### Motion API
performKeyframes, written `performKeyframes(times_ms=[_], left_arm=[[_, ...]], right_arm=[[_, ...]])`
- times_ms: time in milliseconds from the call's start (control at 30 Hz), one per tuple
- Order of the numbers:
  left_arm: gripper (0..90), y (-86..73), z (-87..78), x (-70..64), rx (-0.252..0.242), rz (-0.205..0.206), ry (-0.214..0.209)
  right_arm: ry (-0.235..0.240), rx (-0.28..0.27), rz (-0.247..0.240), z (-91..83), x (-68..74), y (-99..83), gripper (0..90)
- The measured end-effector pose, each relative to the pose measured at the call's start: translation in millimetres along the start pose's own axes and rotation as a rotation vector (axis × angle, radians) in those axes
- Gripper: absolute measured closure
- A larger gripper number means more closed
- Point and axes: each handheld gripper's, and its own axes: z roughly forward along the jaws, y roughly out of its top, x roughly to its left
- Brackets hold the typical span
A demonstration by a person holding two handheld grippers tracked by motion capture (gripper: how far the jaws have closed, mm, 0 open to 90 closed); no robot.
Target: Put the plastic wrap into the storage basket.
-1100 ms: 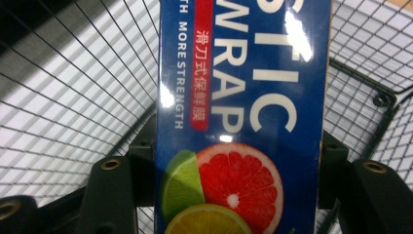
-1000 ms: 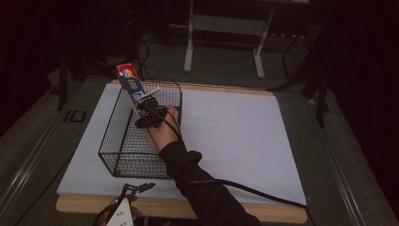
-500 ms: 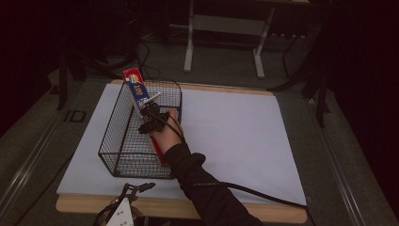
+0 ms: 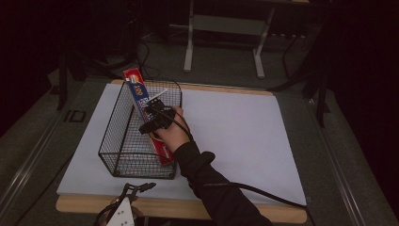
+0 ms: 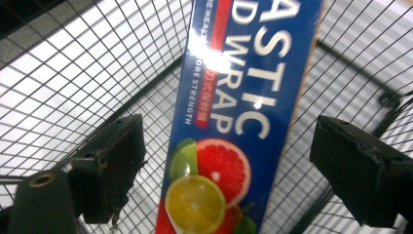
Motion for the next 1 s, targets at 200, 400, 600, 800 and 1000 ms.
performKeyframes(times_ms=[200,400,600,800,1000], left_arm=[[0.1,0.0,1.1,-0.3,0.000,-0.002,-0.003],[0.0,-0.2,3.6,-0.4,0.009,-0.002,-0.003],[0.1,-0.7,5.7,0.7,0.017,-0.004,-0.002],[0.1,-0.9,7.0,1.3,0.020,-0.003,-0.003],[0.1,-1.1,8.3,2.0,0.023,-0.003,-0.005]], right_arm=[[0.021,-0.075,-0.023,-24.0,-13.8,-7.3,13.7],[0.044,-0.123,-0.017,-49.8,-32.2,-19.3,14.0],[0.024,-0.138,-0.019,-68.6,-51.0,-34.6,14.1],[-0.009,-0.164,-0.027,-85.6,-67.5,-50.8,14.1],[-0.049,-0.196,-0.028,-102.8,-81.8,-67.2,14.2]])
